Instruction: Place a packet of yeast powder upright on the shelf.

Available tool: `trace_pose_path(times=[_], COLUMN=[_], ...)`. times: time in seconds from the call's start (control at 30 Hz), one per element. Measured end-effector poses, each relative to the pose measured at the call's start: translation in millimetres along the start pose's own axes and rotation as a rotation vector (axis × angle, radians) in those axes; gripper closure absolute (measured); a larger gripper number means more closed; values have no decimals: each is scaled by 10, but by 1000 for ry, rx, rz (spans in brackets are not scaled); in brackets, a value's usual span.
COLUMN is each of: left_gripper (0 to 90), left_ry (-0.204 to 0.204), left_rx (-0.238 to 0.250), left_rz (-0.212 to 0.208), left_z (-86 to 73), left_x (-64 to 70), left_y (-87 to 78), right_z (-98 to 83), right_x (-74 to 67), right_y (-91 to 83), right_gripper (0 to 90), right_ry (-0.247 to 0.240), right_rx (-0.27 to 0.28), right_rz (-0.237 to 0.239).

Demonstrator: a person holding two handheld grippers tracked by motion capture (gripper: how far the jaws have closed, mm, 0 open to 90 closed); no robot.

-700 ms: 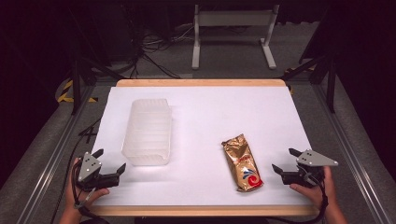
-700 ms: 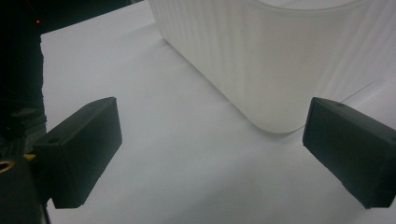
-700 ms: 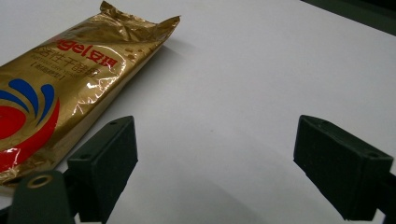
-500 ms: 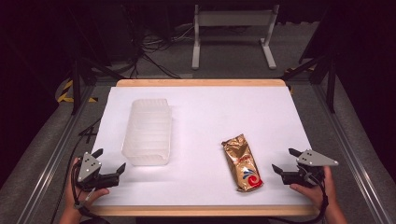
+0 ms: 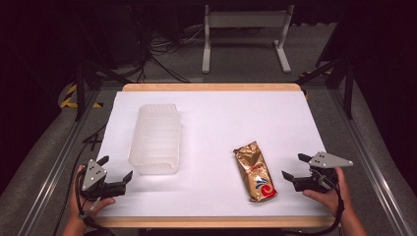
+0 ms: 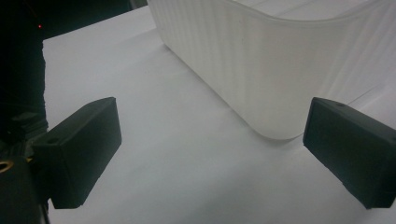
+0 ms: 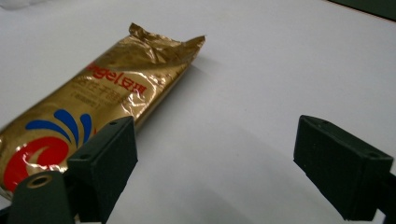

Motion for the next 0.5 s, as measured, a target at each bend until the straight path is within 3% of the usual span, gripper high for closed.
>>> trace_pose_path(times=[0.5], left_gripper=[51], left_ry=[1], left_rx=[-9], left_rz=[-9], left_z=[-6], left_x=[8], left_y=[11], right_z=[429], right_x=[-88], right_y=[458], right_gripper=[130], right_ry=[-59], right_rx=[-123], right_rz=[138])
Point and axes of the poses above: each handheld gripper's, and its own axes: y roughly forward along the jaws, z roughly out of its top, x roughly to its right, the point moved 2 cm from there along y, roughly forward along the jaws, and after that the axes turned 3 degrees about z, right-handed, at the moved point
